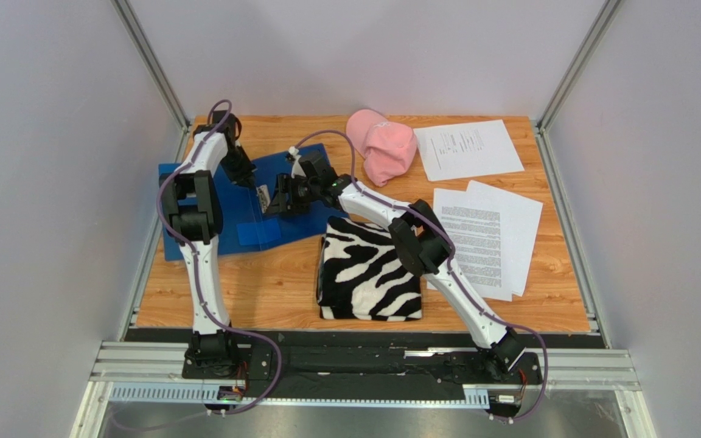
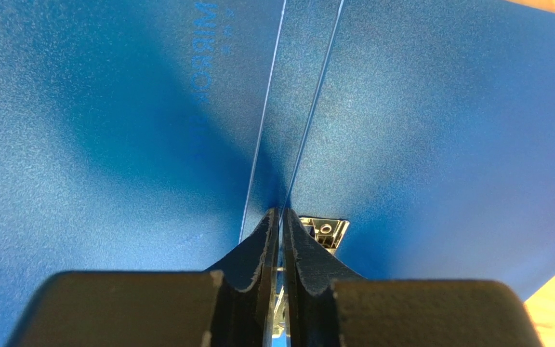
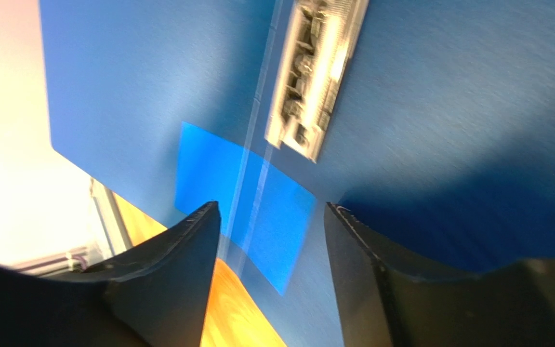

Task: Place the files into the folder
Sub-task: Open the spring clip on the folder.

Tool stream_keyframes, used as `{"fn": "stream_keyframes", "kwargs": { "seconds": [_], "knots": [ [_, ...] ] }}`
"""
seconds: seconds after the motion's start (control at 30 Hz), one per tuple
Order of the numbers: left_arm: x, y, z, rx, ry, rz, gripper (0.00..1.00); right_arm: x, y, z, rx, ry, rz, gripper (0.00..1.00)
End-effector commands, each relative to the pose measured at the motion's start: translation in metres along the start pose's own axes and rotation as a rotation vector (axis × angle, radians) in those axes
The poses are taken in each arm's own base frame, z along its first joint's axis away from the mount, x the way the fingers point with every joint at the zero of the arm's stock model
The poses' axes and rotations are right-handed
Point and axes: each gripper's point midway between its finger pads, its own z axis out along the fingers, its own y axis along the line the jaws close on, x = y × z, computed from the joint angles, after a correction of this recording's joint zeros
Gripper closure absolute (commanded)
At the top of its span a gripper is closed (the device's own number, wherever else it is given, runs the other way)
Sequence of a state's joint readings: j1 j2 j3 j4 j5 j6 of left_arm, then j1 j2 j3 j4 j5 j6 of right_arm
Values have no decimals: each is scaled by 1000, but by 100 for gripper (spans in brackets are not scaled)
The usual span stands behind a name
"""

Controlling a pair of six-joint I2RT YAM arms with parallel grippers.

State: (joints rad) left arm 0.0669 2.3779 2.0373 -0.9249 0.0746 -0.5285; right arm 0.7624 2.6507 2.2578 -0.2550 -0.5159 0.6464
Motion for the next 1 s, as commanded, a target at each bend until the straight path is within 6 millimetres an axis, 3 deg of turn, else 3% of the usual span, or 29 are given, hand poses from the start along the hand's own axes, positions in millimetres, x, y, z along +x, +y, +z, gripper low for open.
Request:
{"fn": "stream_keyframes", "kwargs": {
  "seconds": [0.0, 0.03, 0.17, 0.4, 0.5, 0.8, 0.97],
  "knots": [
    [26, 10, 3, -30, 45, -30, 87, -5, 8, 19, -63, -59, 59, 44],
    [26, 10, 1, -29, 39, -31, 87, -7, 7, 20, -65, -69, 76, 53],
    [32, 14, 1, -36, 46, -32, 88, -10, 6, 26, -76, -97, 105, 69],
    [31, 15, -7, -40, 31, -21, 90, -8, -16, 27, -52, -107, 164, 73],
    [31, 16, -8, -41, 27, -13, 91, -17, -12, 25, -76, -133, 171, 77],
    [33, 13, -14, -10, 30, 24, 90, -12, -10, 38, -85, -121, 175, 83],
    [37, 10, -15, 15, 34, 27, 90, -3, -26, 39, 23, -103, 154, 87]
  ]
}}
